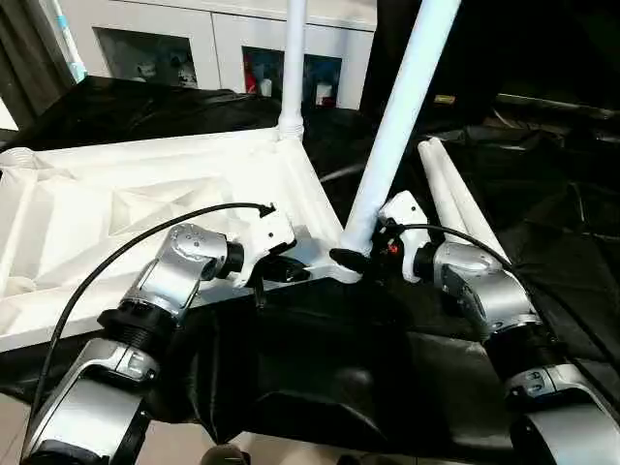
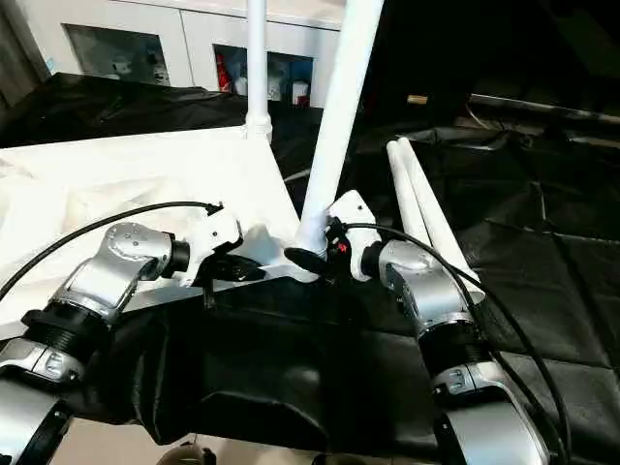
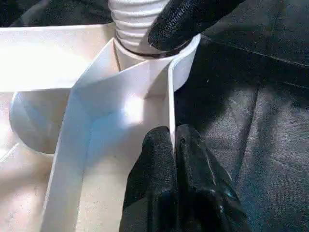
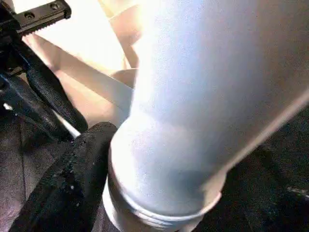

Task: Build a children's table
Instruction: Insert table leg to table base

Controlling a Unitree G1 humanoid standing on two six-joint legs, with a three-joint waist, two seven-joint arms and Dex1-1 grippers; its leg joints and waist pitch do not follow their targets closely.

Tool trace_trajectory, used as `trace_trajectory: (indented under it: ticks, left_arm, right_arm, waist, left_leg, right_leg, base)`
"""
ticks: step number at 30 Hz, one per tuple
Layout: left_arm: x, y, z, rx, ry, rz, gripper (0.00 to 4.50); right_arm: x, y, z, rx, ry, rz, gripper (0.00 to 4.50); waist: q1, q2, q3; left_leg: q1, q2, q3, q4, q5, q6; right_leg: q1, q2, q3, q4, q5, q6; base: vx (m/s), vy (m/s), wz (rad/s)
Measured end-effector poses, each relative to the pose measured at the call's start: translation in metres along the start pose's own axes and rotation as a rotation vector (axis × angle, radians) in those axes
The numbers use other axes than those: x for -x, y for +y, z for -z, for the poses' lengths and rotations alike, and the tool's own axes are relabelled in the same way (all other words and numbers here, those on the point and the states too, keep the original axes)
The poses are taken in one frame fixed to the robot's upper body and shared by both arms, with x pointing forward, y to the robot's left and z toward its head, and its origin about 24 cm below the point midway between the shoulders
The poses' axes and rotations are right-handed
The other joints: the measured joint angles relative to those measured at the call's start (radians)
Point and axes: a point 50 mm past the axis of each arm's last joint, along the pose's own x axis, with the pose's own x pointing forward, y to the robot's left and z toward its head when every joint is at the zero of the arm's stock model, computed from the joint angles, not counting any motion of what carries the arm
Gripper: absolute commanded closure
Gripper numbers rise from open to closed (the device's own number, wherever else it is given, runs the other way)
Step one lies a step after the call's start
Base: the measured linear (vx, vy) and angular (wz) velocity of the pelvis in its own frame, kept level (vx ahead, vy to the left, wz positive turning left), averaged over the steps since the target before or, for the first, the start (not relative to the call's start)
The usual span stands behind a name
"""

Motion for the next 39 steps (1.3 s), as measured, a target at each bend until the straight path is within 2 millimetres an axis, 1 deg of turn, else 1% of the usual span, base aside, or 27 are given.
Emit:
trace_trajectory:
  ticks: [4, 10, 14, 20, 25, 32, 39]
  left_arm:
    - [0.000, -0.001, 0.000, -0.003, -0.001, 0.003, 4.50]
    - [0.000, -0.002, 0.001, -0.006, -0.002, 0.004, 4.50]
    - [0.000, -0.003, 0.001, -0.006, -0.001, 0.006, 4.50]
    - [0.000, -0.004, 0.002, -0.007, -0.002, 0.004, 4.50]
    - [-0.001, -0.005, 0.003, -0.008, 0.001, 0.004, 4.50]
    - [0.000, -0.005, 0.005, -0.010, 0.008, 0.000, 4.50]
    - [0.002, -0.005, 0.007, -0.007, 0.015, -0.003, 4.50]
  right_arm:
    - [0.000, 0.003, 0.003, 0.007, 0.010, -0.009, 1.43]
    - [0.001, 0.004, 0.005, 0.020, 0.002, -0.011, 1.57]
    - [0.001, 0.005, 0.006, 0.035, -0.004, -0.011, 1.59]
    - [0.001, 0.007, 0.005, 0.135, 0.014, -0.020, 1.60]
    - [0.000, 0.009, 0.008, 0.169, 0.018, -0.024, 1.60]
    - [-0.002, 0.010, 0.015, 0.168, 0.003, -0.029, 1.60]
    - [-0.002, 0.012, 0.023, 0.146, -0.029, -0.026, 1.60]
  waist:
    - [0.000, 0.000, 0.000]
    - [0.000, 0.000, 0.000]
    - [0.000, 0.000, 0.000]
    - [-0.001, -0.001, 0.000]
    - [-0.001, -0.002, -0.001]
    - [-0.002, -0.004, -0.002]
    - [-0.002, -0.005, -0.003]
  left_leg:
    - [0.000, 0.000, 0.000, 0.000, 0.000, 0.000]
    - [0.000, 0.000, 0.000, 0.001, 0.000, 0.000]
    - [0.000, 0.000, 0.000, 0.002, 0.000, 0.000]
    - [0.000, 0.000, 0.000, 0.002, 0.000, 0.000]
    - [0.001, 0.000, 0.000, 0.003, 0.000, 0.000]
    - [0.002, 0.000, 0.000, 0.004, 0.000, 0.000]
    - [0.004, 0.000, 0.000, 0.004, 0.000, 0.000]
  right_leg:
    - [0.000, 0.000, 0.000, 0.000, 0.000, 0.000]
    - [0.000, 0.000, 0.000, 0.001, 0.000, 0.000]
    - [0.000, 0.000, 0.000, 0.002, 0.000, 0.000]
    - [0.000, 0.000, 0.000, 0.002, 0.000, 0.000]
    - [0.001, 0.000, 0.000, 0.003, 0.000, 0.000]
    - [0.002, 0.000, 0.000, 0.004, 0.000, 0.000]
    - [0.005, 0.000, 0.000, 0.004, 0.000, 0.000]
  base:
    - [0.000, 0.000, 0.00]
    - [0.000, 0.000, 0.00]
    - [0.000, 0.000, 0.00]
    - [0.000, 0.000, 0.00]
    - [0.000, 0.000, 0.00]
    - [0.000, 0.000, 0.00]
    - [0.000, 0.000, 0.00]
